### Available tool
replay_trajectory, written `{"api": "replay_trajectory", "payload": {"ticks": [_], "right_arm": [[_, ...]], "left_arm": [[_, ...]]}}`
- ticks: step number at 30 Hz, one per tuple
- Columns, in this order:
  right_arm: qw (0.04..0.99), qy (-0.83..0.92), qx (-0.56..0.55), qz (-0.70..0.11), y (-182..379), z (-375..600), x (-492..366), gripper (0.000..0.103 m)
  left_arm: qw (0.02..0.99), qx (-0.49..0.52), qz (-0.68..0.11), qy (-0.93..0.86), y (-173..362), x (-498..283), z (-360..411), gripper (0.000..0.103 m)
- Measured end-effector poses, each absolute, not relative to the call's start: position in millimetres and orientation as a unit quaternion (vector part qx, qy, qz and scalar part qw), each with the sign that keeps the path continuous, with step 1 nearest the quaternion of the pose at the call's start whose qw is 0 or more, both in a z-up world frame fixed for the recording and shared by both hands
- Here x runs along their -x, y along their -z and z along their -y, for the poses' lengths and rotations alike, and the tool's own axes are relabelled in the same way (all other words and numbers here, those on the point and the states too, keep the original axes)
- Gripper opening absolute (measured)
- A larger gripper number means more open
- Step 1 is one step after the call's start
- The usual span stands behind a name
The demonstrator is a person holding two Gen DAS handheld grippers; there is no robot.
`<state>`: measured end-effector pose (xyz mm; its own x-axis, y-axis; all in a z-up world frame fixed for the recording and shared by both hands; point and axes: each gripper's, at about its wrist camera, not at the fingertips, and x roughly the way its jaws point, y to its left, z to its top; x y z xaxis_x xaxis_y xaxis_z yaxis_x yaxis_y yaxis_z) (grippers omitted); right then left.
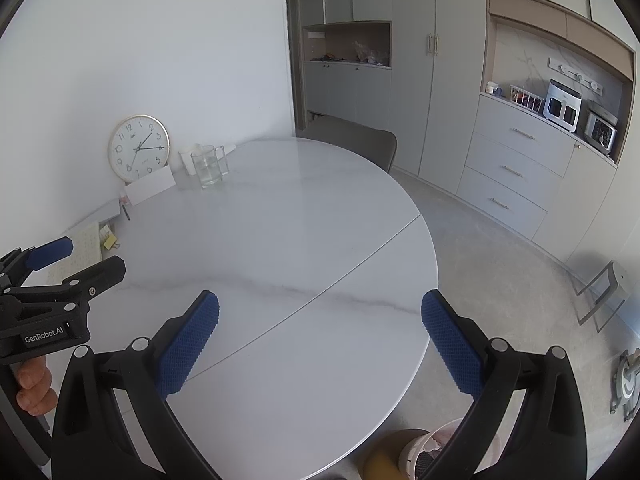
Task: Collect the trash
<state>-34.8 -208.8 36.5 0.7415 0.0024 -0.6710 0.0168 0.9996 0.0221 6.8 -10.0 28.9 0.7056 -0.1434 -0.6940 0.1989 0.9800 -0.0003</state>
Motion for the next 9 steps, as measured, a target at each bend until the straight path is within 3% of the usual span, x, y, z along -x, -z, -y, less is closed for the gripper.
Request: {"api": "replay_trajectory", "payload": {"ticks": [9], "right_arm": [[0.932,0.004,-0.014,-0.361,-34.8,209.2,36.3,0.101]], "left_arm": [[0.918,-0.033,-0.385,0.089,-25.8,-8.4,11.7,0.095]]}}
